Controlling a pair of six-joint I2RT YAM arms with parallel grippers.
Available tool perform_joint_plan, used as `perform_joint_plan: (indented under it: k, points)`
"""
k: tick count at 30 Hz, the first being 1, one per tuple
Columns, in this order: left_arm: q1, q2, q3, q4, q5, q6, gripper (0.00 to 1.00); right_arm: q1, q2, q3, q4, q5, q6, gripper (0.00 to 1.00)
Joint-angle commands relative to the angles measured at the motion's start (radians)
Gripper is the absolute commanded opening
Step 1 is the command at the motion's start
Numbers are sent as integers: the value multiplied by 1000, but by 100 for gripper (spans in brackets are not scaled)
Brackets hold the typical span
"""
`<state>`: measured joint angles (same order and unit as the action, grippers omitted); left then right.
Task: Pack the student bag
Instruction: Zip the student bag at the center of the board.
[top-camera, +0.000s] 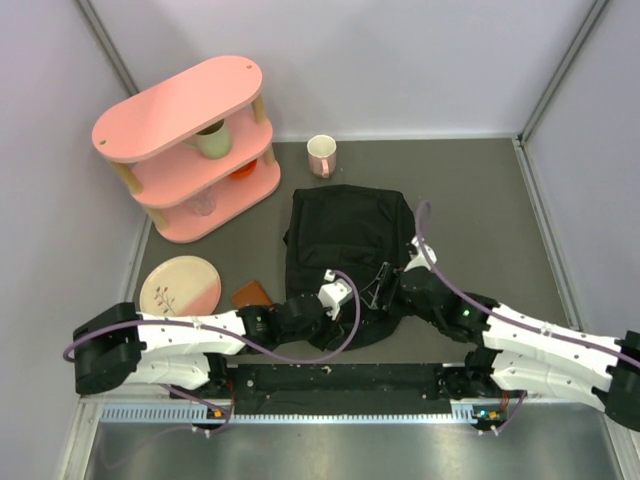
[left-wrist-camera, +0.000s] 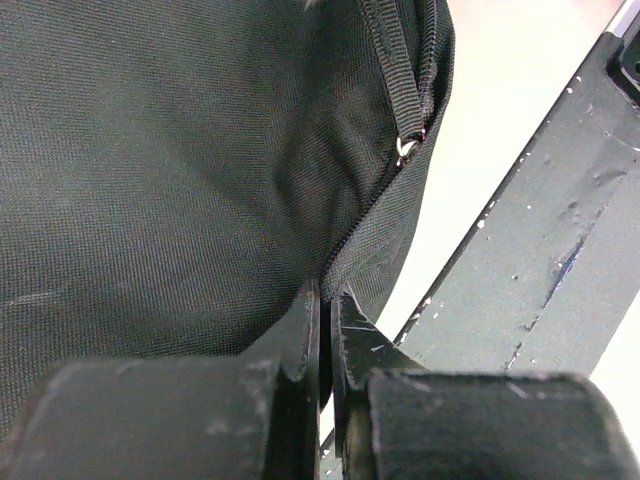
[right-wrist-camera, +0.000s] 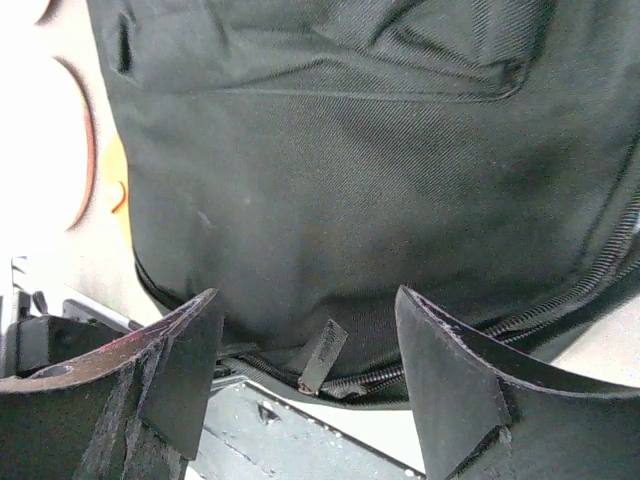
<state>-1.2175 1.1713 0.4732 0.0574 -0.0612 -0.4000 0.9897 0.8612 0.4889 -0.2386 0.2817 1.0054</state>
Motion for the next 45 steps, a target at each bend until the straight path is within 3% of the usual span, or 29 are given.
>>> perform_joint_plan:
  k: [1,9,15,19,24,32,39,45]
  points:
    - [-5,-44,-1,39,-22,-34,0,-11,87,51,100,-82,-5,69]
    - [-4,-76,-21,55,-54,-57,0,7,36,-39,206,-197,-14,62]
    - [-4,-75,-18,68,-61,-68,0,12,73,-32,180,-220,-2,44]
    - [-5,-79,-16,68,-71,-72,0,13,67,-39,174,-222,1,43]
    - [-5,-87,-22,70,-77,-79,0,13,55,-52,163,-226,-4,26]
    - [-5,-93,-22,70,-75,-83,0,13,87,-53,170,-248,-14,29]
    - [-5,-99,-22,67,-77,-86,0,13,107,-38,145,-213,-22,2]
    - [-5,-101,-19,45,-83,-88,0,13,92,-44,85,-156,8,0]
